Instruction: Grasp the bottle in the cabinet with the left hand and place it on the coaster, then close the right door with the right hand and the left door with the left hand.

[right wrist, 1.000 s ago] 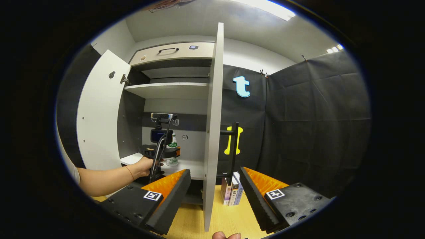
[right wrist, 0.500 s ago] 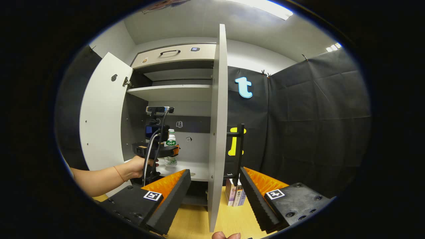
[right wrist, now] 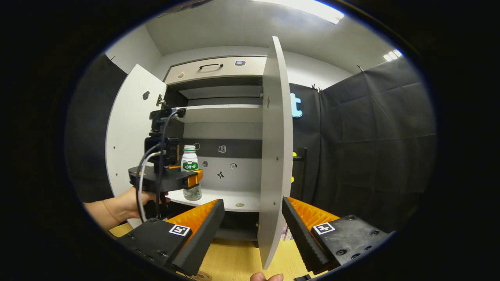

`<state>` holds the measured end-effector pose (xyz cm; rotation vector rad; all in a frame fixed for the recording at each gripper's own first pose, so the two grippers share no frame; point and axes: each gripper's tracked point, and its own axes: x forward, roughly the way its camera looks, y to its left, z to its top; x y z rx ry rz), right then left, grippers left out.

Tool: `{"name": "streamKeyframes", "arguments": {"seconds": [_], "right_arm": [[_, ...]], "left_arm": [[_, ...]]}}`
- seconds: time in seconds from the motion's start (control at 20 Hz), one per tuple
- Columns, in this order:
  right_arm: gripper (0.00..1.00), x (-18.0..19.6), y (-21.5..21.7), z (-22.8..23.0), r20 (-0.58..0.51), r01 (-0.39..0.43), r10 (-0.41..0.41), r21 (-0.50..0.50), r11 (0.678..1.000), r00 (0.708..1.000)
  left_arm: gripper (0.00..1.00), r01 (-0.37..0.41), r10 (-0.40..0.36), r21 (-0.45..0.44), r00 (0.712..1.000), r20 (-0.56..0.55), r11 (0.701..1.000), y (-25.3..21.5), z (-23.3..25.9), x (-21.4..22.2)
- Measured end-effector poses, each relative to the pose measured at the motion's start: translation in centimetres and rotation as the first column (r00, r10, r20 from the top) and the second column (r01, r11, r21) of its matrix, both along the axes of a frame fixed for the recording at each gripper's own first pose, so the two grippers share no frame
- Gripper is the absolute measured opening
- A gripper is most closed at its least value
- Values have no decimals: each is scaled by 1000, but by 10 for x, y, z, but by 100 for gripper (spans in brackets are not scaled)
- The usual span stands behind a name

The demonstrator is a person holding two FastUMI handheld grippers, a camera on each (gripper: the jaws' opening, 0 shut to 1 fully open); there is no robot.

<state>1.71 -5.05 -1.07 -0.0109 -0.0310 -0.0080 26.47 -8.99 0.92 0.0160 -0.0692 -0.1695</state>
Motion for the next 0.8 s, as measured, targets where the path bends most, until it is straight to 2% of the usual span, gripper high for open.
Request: {"name": "streamKeyframes", "arguments": {"seconds": [0.2, 0.4, 0.5, 0.65, 0.8], "right_arm": [[98, -9, 12, -2, -6, -14, 14, -15, 1000, 1000], [98, -21, 28, -5, -16, -49, 50, 35, 998, 999], [97, -22, 29, -8, -24, -41, 42, 34, 999, 999], [97, -24, 30, -7, -22, -41, 41, 22, 999, 999], [97, -25, 28, 0, 0, -37, 37, 8, 999, 999]], "left_arm": [[78, -6, 6, -3, 1000, 10, 1000, 24, -5, -52], [79, -23, 23, -17, 1000, -2, 1000, 47, -21, -100], [79, -30, 30, -13, 999, -13, 999, 55, -34, -118], [79, -24, 24, 9, 1000, -1, 1000, 59, -54, -146], [79, -2, 1, -9, 1000, -25, 1000, 53, -85, -165]]}}
